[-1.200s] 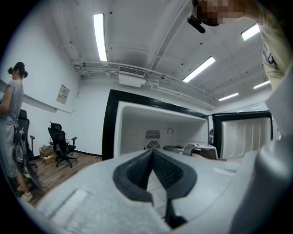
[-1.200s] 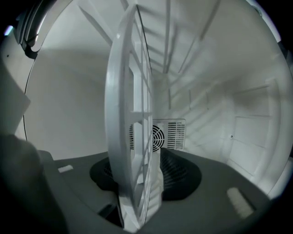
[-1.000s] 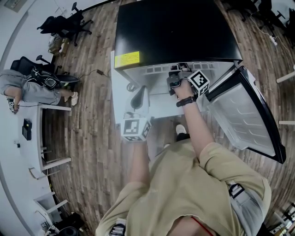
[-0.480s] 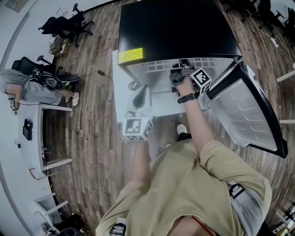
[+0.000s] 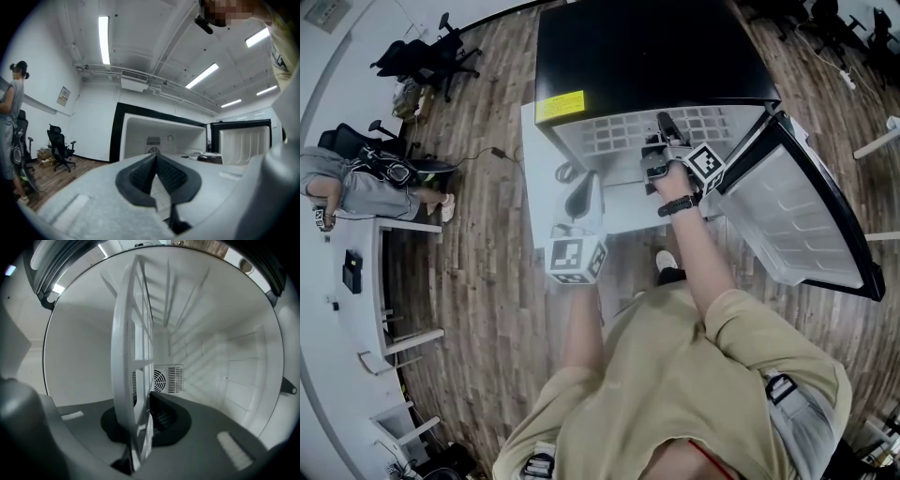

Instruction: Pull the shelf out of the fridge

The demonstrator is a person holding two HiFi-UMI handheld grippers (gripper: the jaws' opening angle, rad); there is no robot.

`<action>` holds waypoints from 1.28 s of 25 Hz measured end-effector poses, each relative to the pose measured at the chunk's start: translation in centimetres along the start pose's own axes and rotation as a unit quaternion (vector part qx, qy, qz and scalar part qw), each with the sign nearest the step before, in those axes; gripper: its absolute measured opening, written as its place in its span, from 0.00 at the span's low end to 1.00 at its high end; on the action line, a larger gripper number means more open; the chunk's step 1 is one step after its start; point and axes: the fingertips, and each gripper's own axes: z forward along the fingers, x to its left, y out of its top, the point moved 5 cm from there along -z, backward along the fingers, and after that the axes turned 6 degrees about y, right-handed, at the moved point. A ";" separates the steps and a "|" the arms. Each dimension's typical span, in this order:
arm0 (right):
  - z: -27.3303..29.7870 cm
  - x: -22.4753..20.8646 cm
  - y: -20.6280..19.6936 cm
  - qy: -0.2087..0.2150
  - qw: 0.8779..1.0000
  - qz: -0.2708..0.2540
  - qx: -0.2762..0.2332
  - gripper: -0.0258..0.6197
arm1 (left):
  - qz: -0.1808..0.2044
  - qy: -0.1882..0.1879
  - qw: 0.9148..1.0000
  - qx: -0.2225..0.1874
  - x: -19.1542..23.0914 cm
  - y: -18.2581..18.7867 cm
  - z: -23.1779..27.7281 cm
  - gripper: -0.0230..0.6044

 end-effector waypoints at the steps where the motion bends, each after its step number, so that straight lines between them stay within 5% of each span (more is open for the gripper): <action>1: -0.2 0.1 -0.1 -0.001 1.000 0.000 -0.001 0.09 | 0.000 -0.003 1.000 -0.001 -0.1 0.1 -0.1 0.04; 32: -11.4 3.2 -2.8 0.002 1.000 0.000 -0.013 0.09 | -0.001 -0.063 0.998 -0.025 -3.6 1.1 -6.9 0.04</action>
